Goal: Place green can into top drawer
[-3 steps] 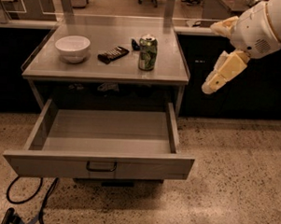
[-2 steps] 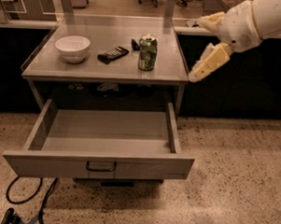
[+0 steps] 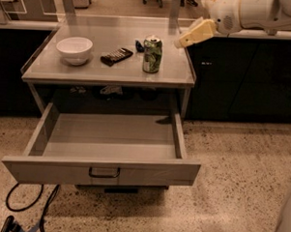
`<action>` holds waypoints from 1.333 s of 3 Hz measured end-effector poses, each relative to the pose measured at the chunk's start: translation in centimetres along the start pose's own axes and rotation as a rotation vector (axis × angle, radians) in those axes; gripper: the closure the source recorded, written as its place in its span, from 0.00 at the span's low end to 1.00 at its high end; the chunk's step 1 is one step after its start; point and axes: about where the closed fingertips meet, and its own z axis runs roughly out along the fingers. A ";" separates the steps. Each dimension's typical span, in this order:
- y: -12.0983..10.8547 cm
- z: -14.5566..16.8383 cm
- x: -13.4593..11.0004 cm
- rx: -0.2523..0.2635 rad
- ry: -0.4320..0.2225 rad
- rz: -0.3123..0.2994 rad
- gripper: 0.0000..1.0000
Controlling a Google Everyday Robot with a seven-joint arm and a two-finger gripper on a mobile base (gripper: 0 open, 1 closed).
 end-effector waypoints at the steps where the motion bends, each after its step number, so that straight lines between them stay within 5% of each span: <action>1: -0.9 0.3 -0.5 0.037 -0.018 0.018 0.00; 2: -1.1 1.3 0.3 0.006 -0.043 0.079 0.00; 4: 0.7 12.5 5.0 -0.225 -0.148 0.489 0.00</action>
Offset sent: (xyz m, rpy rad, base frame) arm 0.0325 -0.0074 -0.0096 0.1695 0.0972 -0.0261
